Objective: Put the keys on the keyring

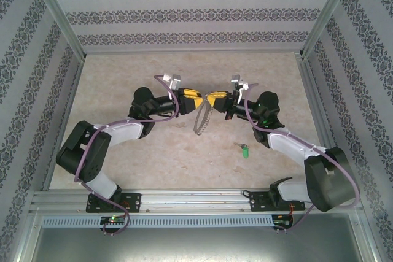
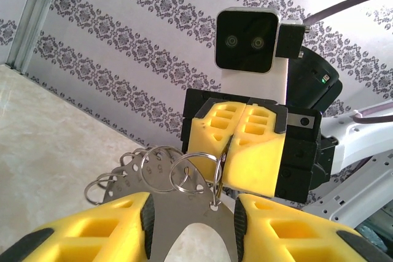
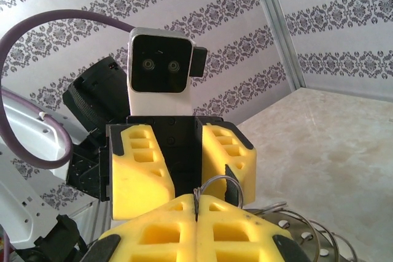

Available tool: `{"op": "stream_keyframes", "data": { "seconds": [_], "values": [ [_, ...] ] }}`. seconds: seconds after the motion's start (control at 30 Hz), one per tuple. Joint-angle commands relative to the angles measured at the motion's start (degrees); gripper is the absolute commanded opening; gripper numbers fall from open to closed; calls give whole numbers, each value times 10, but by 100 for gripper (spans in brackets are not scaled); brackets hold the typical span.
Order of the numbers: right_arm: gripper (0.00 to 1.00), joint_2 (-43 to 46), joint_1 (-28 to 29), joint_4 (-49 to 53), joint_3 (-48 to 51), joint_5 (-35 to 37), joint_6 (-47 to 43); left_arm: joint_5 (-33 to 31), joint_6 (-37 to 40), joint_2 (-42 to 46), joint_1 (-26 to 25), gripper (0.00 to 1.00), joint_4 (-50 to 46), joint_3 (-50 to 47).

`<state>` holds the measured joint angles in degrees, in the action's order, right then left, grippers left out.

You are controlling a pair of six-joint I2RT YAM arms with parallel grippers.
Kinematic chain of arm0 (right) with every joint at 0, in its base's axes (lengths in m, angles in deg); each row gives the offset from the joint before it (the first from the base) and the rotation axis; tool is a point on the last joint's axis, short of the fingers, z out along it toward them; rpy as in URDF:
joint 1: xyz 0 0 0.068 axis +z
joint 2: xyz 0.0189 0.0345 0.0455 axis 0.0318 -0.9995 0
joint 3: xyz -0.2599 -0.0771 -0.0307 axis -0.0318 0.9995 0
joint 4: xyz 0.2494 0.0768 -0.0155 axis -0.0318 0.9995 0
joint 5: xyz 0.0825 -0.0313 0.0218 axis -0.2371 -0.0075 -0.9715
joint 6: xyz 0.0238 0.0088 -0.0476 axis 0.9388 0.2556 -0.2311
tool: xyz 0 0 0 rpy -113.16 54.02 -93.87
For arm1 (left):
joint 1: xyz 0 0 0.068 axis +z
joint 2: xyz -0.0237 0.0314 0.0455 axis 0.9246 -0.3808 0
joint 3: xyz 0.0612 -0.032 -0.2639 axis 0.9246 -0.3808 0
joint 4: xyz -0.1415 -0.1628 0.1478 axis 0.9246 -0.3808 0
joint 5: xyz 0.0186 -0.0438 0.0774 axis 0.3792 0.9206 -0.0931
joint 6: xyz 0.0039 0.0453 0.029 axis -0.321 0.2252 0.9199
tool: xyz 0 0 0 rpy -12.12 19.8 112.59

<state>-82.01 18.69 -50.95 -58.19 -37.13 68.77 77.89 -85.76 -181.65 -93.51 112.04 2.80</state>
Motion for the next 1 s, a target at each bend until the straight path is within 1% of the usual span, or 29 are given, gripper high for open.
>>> {"op": "stream_keyframes", "data": {
  "seconds": [0.0, 0.33, 0.43, 0.67, 0.77, 0.83, 0.9, 0.97],
  "values": [
    [0, -9, 8, -54, -13, 0, 13, 13, -29, -6, -7, 40, 72, 1],
    [0, -31, 9, -75, -18, 3, 24, 17, -33, -14, -15, 39, 84, 6],
    [0, -34, 10, -78, -18, 6, 24, 19, -37, -20, -16, 36, 94, 4],
    [0, -41, 9, -82, -19, 7, 26, 21, -50, -34, -16, 19, 122, 3],
    [0, -44, 9, -85, -20, 6, 28, 21, -51, -34, -16, 14, 120, 6],
    [0, -46, 9, -86, -20, 6, 29, 21, -51, -36, -17, 8, 122, 8],
    [0, -45, 9, -87, -19, 6, 29, 21, -51, -37, -16, 0, 122, 8],
    [0, -45, 9, -87, -18, 6, 28, 22, -51, -37, -17, 0, 123, 9]
  ]
}}
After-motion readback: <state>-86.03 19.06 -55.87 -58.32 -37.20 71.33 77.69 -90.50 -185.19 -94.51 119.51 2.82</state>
